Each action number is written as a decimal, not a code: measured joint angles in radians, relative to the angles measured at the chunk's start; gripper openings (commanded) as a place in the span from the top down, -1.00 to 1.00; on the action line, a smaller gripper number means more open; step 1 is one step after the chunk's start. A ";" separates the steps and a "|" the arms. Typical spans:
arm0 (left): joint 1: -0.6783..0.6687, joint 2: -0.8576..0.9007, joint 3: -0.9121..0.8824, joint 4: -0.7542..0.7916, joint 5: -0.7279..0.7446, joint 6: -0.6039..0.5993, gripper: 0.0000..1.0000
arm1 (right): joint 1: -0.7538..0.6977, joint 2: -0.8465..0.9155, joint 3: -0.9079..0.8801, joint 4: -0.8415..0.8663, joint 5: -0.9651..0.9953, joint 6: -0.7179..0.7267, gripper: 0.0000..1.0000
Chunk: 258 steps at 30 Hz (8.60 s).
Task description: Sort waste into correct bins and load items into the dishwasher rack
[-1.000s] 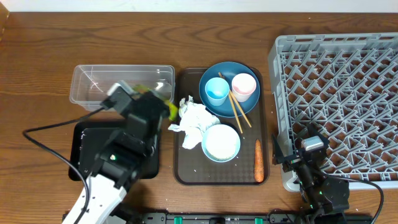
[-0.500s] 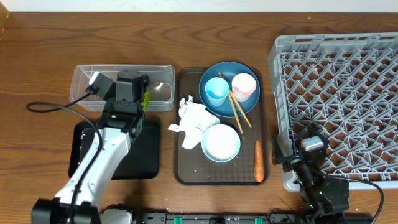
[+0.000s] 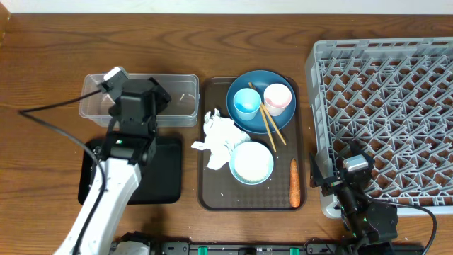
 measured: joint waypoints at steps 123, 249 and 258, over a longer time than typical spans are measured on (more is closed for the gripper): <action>0.002 0.058 0.127 -0.010 0.171 0.205 0.88 | 0.000 0.000 0.000 0.000 0.000 0.000 -0.99; -0.500 0.486 0.128 -0.225 0.164 0.183 -0.97 | 0.000 0.000 0.000 0.000 0.000 0.000 -0.99; -0.500 0.525 0.127 -0.208 0.092 0.183 -0.99 | 0.000 0.000 0.000 0.000 0.000 0.000 -0.98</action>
